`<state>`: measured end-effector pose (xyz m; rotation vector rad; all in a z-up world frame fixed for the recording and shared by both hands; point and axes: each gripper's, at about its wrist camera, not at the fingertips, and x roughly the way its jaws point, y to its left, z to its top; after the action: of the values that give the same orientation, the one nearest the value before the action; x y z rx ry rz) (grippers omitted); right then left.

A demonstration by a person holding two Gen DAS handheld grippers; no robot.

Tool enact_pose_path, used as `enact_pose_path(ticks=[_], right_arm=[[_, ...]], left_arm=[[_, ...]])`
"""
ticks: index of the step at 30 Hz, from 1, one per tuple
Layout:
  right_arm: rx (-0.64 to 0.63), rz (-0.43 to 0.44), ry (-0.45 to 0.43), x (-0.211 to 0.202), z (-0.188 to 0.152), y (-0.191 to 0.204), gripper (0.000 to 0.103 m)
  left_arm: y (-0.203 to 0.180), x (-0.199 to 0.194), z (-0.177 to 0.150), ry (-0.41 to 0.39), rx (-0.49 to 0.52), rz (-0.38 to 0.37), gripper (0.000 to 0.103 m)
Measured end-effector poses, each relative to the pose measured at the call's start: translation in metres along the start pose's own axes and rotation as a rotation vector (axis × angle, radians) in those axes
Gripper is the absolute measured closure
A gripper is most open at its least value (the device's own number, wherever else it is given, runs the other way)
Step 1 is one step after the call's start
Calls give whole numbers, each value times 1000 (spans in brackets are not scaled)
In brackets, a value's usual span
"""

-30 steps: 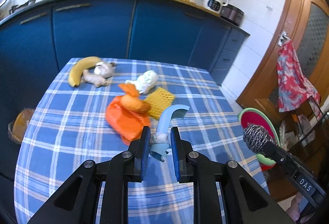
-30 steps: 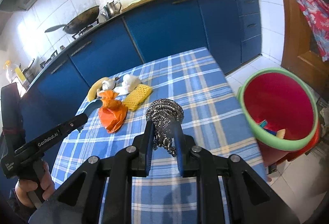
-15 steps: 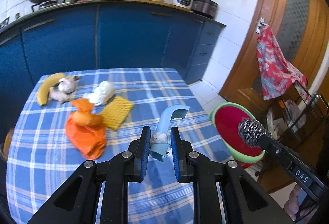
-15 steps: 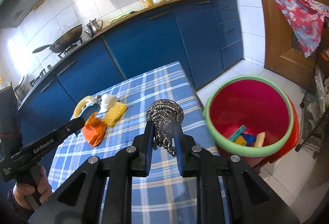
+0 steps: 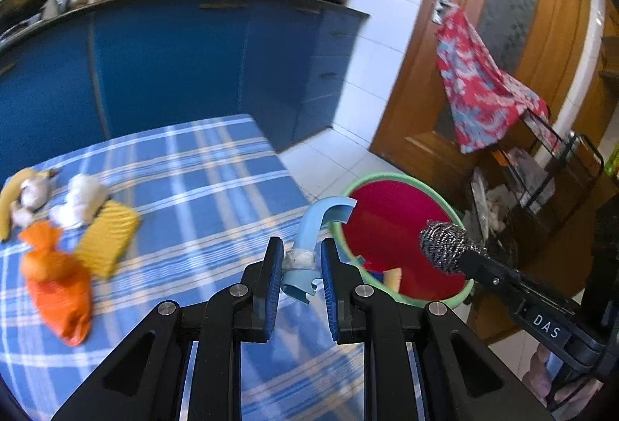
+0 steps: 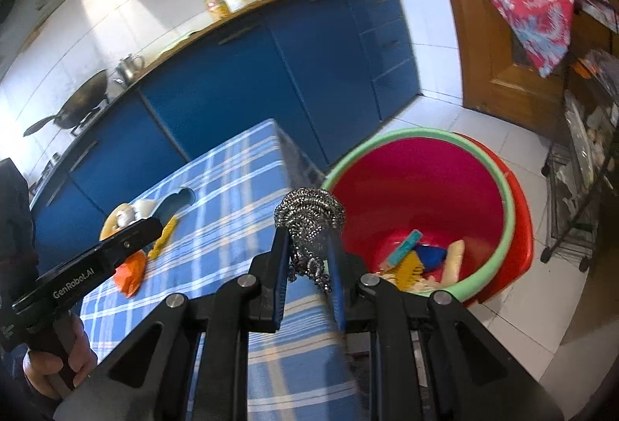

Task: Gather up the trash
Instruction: 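Carry the blue plastic piece and steel wool with both tools to the bucket, then open the right tool to drop the steel wool while the left tool drops the plastic piece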

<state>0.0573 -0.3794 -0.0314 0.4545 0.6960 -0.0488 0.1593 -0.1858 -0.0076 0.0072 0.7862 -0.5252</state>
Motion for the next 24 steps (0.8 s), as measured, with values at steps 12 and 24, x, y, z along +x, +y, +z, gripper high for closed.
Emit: enact_pose_path(ticks=[12,24], right_arm=[[110,-91,1,18,-3,-68,80],[187,-129,13,31,-12,-101,69]], left_arm=[[-62,73,0,96,134,-55,83],[-77,95,-7,145,156,-34,60]])
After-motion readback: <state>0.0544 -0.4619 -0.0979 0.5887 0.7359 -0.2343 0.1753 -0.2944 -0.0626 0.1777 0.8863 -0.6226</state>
